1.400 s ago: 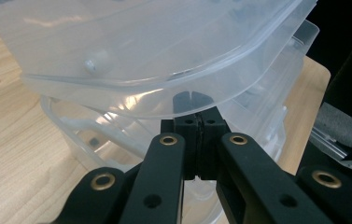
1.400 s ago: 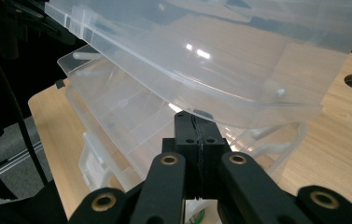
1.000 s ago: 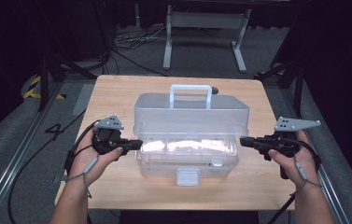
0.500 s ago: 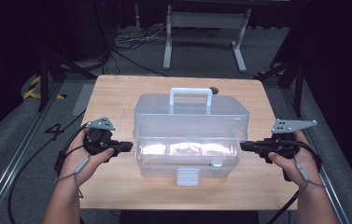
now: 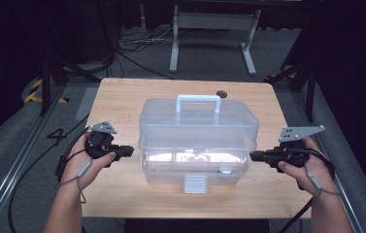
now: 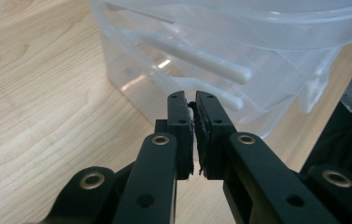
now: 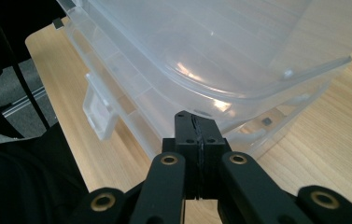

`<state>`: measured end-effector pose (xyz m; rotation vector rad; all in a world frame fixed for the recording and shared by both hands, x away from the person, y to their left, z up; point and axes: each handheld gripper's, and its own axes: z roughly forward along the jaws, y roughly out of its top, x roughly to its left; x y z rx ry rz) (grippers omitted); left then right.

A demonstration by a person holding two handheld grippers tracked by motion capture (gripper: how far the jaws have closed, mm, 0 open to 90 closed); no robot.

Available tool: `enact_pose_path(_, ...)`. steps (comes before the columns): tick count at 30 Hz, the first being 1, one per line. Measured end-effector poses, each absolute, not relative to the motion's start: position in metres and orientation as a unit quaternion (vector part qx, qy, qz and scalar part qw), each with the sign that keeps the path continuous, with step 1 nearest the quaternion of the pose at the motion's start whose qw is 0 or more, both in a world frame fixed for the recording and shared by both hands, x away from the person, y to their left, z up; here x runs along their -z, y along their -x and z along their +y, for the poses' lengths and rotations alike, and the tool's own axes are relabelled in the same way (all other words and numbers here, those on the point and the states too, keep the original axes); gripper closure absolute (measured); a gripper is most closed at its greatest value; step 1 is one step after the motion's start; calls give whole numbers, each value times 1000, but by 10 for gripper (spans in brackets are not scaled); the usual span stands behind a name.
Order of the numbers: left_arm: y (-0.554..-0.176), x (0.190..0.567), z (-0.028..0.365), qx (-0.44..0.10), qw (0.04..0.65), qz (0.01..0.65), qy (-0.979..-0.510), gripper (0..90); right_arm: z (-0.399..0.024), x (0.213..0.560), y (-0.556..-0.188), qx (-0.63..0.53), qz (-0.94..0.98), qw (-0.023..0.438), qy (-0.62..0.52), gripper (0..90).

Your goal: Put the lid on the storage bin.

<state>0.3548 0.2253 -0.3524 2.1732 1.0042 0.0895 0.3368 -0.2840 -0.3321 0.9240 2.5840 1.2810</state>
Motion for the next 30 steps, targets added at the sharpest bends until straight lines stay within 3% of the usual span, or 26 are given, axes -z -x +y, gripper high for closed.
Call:
enact_pose_path(21, -376, 383, 236, -48, 332, 419, -844, 806, -283, 337, -337, -381, 873, 55, -299, 900)
enact_pose_path(30, -381, 393, 241, -62, 340, 419, -839, 739, -282, 340, -338, -367, 880, 46, -297, 900)
